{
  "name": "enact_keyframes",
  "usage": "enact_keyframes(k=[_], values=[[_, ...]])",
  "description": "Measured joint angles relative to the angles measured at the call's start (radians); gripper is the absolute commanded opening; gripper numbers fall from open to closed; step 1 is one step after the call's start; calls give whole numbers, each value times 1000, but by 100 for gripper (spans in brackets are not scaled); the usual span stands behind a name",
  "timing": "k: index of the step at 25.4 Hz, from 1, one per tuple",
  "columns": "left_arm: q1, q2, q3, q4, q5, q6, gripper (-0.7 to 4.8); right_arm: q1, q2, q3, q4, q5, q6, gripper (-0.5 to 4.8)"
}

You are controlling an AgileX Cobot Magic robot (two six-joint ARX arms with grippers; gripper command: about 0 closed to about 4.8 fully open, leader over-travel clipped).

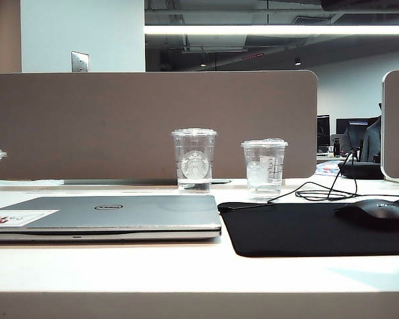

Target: Pick up the coffee cup on the left and place it on the left side of the laptop.

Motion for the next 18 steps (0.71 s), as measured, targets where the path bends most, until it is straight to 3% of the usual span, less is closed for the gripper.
enact_keyframes(k=[18], values=[[0, 0, -1, -30, 0, 0, -5, -1, 0, 0, 1, 16, -2, -1]])
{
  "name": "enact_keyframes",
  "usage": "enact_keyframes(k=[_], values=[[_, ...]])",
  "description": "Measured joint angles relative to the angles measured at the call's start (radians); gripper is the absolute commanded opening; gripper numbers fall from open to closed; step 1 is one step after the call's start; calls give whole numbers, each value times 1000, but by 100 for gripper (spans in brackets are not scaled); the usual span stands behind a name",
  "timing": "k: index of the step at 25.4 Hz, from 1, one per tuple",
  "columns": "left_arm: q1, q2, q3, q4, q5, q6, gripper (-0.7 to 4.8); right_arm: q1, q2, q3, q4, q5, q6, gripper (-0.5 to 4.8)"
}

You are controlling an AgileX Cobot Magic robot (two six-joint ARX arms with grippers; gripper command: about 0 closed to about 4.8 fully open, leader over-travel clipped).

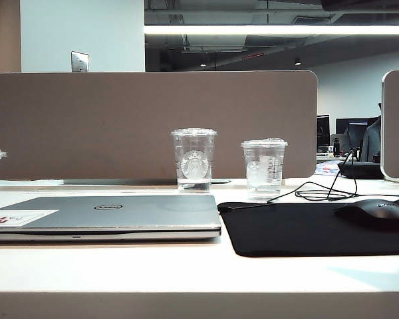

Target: Pick up the coffee cup on the left and place it on the left side of the laptop.

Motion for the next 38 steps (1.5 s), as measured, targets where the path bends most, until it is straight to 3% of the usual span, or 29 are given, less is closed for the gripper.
enact_keyframes(k=[5, 10, 12, 13, 19, 24, 29, 38], values=[[0, 0, 0, 0, 0, 0, -5, -32, 0, 0, 1, 208, -4, -1], [0, 0, 0, -1, 0, 0, -5, -37, -19, -7, 8, 263, -4, -1], [-1, 0, 0, -2, 0, 0, -5, -84, -62, -37, 39, 278, -5, -1], [-1, 0, 0, -2, 0, 0, -5, -154, -109, -90, 113, 292, -4, -1], [-1, 0, 0, -4, 0, 0, -5, -325, -257, -233, 331, 285, -5, -1], [-1, 0, 0, -6, 0, 0, -5, -522, -402, -376, 357, 283, -6, -1], [-1, 1, 0, -7, 0, 0, -5, -584, -516, -481, 347, 261, -6, -1], [-1, 1, 0, -12, 0, 0, -5, -584, -526, -500, 300, 243, -6, -1]])
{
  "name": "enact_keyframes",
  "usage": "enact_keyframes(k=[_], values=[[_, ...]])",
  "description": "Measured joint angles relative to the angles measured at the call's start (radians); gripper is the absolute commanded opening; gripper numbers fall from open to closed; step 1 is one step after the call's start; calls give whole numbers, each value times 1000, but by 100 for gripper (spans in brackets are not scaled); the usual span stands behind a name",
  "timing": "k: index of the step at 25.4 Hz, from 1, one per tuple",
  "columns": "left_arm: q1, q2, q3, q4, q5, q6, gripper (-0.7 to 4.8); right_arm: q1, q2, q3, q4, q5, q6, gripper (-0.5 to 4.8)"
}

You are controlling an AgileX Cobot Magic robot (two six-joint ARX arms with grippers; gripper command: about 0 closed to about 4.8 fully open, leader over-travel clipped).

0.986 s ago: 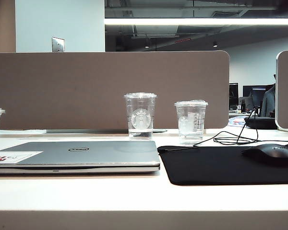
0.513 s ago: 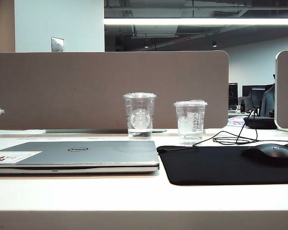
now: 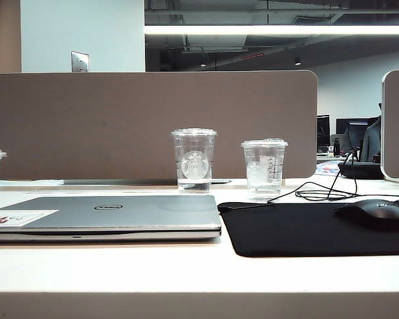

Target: Pick up the coffee cup on the left and place it on the left side of the laptop.

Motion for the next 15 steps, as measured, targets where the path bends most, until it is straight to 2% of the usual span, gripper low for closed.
enact_keyframes(k=[7, 15], values=[[0, 0, 0, -3, 0, 0, -5, 0, 0, 0, -25, -31, 56, -1], [0, -1, 0, -3, 0, 0, -5, 0, 0, 0, -25, -31, 63, -1]])
